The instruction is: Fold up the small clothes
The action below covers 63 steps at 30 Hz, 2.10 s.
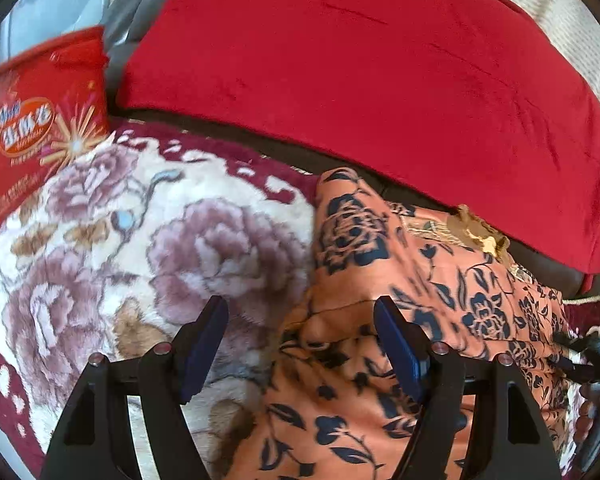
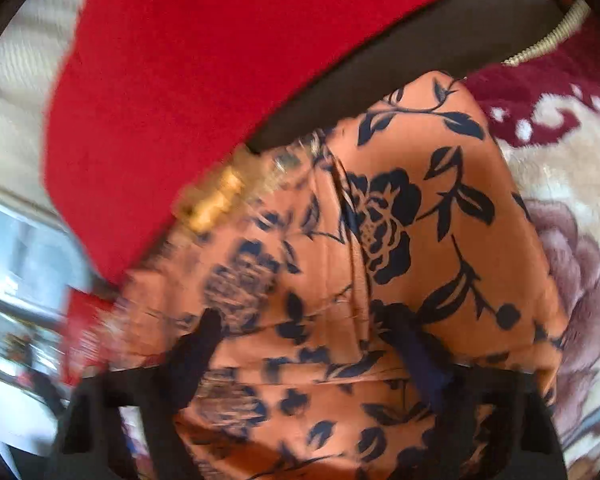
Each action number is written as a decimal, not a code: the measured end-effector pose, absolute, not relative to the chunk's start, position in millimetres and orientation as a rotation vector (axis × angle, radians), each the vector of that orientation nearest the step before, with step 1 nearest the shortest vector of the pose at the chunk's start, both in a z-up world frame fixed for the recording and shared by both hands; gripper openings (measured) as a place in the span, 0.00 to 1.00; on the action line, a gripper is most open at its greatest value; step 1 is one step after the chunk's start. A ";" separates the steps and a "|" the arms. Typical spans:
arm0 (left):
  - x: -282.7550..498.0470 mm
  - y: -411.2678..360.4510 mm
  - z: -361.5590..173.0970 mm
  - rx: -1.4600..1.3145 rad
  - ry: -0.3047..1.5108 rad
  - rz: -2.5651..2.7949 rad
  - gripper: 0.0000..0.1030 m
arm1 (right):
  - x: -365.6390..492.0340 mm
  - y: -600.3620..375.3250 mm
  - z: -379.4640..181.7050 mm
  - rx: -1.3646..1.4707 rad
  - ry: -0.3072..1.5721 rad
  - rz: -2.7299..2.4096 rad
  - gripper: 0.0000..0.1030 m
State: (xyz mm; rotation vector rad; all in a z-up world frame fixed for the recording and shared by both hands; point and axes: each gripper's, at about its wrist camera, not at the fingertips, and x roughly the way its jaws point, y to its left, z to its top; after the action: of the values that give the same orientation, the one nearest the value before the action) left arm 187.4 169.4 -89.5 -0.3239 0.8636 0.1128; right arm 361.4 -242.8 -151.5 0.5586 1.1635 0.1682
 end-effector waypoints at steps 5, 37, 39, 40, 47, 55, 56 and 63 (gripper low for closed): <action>192.4 175.1 -89.7 -0.325 0.844 0.108 0.74 | 354.4 -203.1 -92.7 0.239 1.056 0.171 0.08; 266.7 -45.0 -129.4 0.152 0.978 -0.183 0.87 | 381.8 -240.8 -167.6 0.707 1.002 0.352 0.79; 266.4 -39.4 -116.7 0.131 0.982 -0.166 0.87 | 380.5 -241.7 -149.7 0.667 0.974 0.346 0.79; 263.4 -37.3 -107.6 0.120 0.954 -0.155 0.87 | 378.4 -241.2 -145.6 0.670 0.952 0.357 0.79; 265.9 -4.3 -111.9 0.057 0.975 -0.107 0.89 | 377.1 -259.1 -170.4 0.748 0.992 0.360 0.82; 275.9 -7.9 -96.1 0.044 0.970 -0.113 0.89 | 383.1 -226.2 -124.4 0.661 0.892 0.442 0.85; 284.3 -18.7 -117.2 0.120 1.038 -0.101 0.94 | 392.4 -222.9 -133.1 0.660 0.907 0.433 0.87; 234.7 50.1 -57.5 -0.025 0.884 -0.086 0.97 | 370.8 -232.0 -135.5 0.600 0.944 0.379 0.80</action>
State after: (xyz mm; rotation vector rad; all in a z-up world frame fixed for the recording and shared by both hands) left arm 234.7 50.1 -57.5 -0.0249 0.8840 -0.0863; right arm 370.8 -232.0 -135.5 0.6003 0.9443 0.3791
